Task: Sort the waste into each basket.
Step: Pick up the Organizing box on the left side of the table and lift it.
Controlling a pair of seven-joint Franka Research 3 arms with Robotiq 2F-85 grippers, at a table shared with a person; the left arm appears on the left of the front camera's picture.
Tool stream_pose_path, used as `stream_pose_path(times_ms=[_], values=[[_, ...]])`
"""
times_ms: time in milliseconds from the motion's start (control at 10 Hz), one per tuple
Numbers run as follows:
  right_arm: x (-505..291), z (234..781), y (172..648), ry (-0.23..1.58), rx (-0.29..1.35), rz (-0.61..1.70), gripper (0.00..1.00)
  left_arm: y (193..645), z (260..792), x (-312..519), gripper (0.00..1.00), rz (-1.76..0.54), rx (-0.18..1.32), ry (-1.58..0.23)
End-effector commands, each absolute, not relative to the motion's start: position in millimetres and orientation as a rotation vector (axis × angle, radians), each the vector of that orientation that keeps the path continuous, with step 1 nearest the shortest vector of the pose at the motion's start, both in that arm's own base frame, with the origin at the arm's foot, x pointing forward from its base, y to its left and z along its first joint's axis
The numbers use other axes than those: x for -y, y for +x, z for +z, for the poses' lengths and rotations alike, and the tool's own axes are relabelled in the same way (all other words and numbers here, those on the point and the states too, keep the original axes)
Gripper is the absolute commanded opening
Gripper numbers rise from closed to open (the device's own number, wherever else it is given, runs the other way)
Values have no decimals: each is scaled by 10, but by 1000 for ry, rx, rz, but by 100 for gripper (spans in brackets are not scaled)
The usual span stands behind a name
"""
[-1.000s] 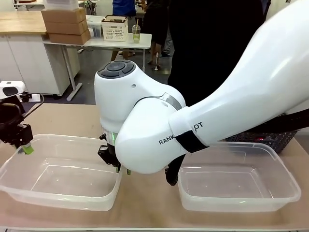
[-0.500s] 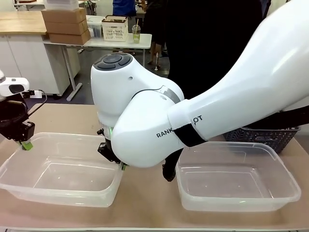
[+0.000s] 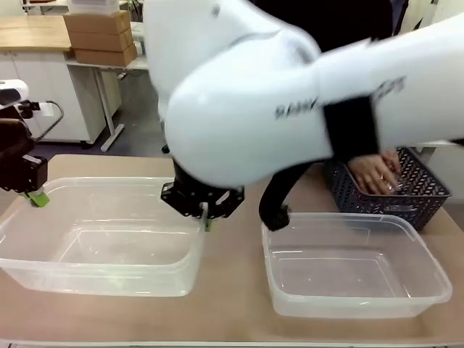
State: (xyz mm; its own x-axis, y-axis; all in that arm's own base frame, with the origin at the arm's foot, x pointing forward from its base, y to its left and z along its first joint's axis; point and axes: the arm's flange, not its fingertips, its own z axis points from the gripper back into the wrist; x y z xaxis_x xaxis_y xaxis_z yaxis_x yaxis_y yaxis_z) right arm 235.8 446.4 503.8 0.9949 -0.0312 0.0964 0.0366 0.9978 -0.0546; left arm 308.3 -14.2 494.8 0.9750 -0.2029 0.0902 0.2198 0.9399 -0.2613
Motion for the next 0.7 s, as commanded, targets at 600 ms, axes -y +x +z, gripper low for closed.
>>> stream_pose_path(times_ms=[600], values=[[-4265,5336,2407,-93,142,16,4,3024,5164,446,8,-185,60,-425]])
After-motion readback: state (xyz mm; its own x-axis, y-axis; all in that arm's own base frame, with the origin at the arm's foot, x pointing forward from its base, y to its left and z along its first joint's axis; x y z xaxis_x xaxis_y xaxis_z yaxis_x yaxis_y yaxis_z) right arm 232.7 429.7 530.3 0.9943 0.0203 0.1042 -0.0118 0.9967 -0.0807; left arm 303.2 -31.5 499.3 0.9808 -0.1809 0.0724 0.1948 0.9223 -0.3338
